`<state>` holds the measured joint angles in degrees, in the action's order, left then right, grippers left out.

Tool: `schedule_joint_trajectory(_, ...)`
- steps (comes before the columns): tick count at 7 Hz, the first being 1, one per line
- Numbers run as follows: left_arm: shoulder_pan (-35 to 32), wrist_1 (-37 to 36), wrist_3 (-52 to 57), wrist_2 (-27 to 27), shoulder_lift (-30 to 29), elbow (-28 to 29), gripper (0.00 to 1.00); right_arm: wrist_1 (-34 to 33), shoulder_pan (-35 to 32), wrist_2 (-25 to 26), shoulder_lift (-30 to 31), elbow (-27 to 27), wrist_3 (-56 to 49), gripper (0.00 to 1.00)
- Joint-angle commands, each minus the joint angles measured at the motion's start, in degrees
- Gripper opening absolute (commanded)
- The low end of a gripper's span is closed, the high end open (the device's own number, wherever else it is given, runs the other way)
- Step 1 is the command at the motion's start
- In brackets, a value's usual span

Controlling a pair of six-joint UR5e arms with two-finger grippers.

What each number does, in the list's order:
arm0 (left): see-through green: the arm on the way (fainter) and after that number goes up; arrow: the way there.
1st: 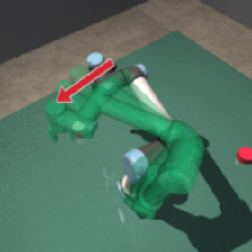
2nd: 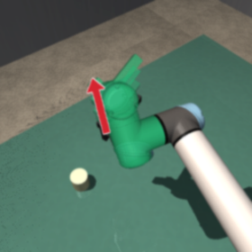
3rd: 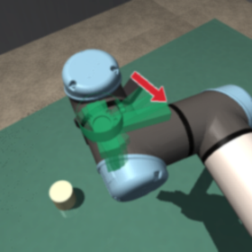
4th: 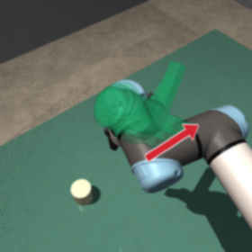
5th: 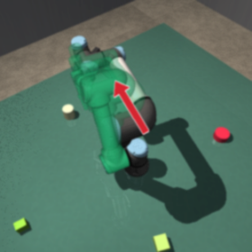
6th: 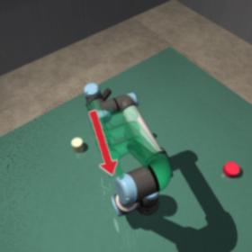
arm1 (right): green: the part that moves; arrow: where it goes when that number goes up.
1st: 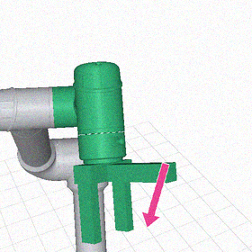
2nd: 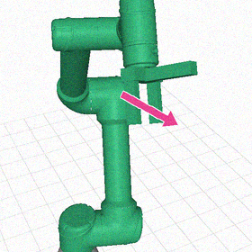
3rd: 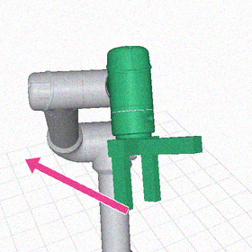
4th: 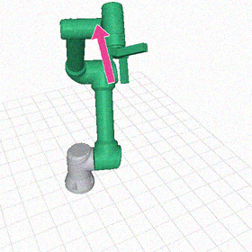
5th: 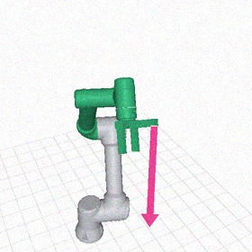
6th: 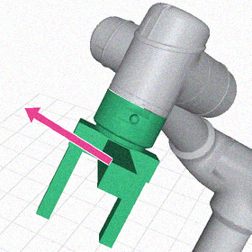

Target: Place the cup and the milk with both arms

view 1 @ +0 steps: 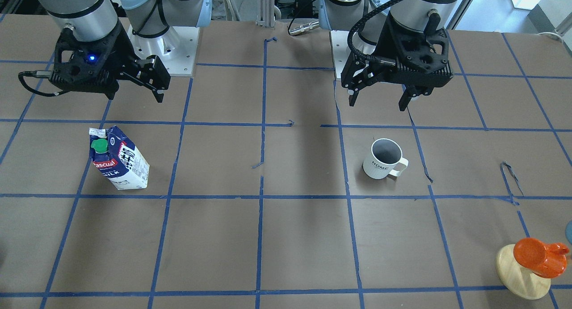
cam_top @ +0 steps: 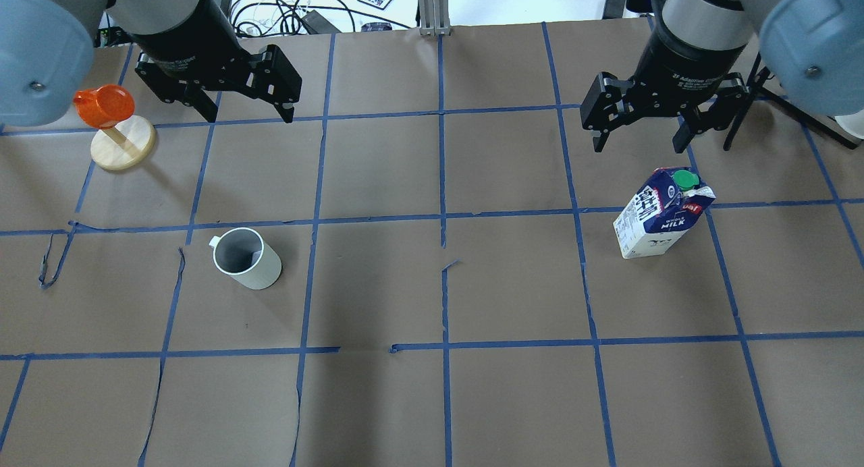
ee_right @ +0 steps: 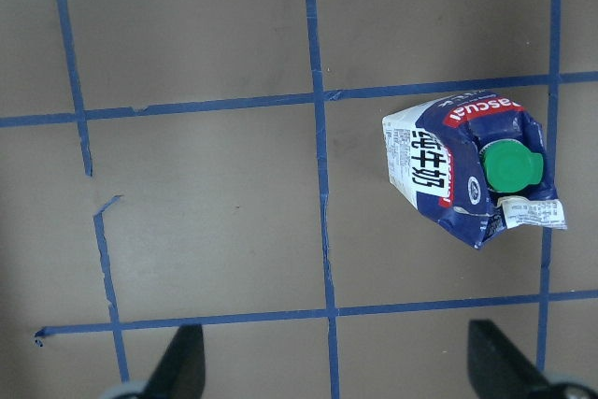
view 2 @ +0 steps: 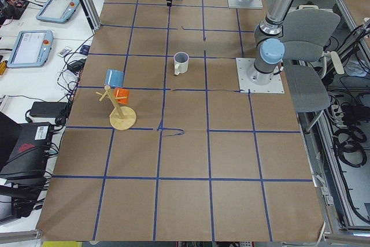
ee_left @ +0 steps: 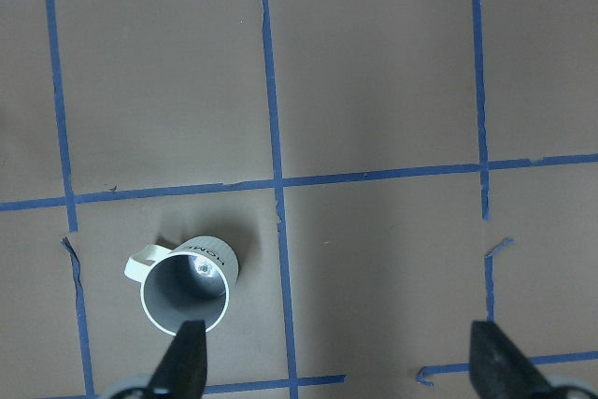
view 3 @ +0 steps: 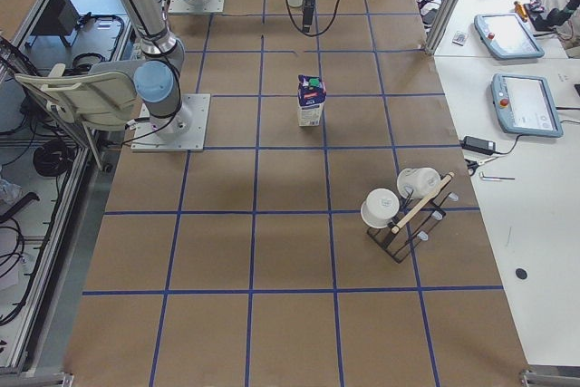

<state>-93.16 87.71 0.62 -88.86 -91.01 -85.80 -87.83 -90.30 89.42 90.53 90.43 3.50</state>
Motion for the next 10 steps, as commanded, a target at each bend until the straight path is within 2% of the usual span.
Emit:
schedule_joint_trajectory(1, 0.0, 0.0, 0.0, 0.0, 0.04, -0.07, 1.0, 2.63, 0.38, 0.83, 0.09, 0.01, -0.25, 1.0)
schedule_joint_trajectory(4, -0.18, 0.0, 0.0, 0.0, 0.04, -0.24, 1.0, 4.77, 0.65, 2.94, 0.09, -0.69, -0.25, 1.0)
schedule_joint_trajectory(10, 0.0, 0.09, -0.09, -0.35, 0.04, -0.24, 1.0, 4.51, 0.47, 2.07, 0.18, -0.69, 0.45, 1.0)
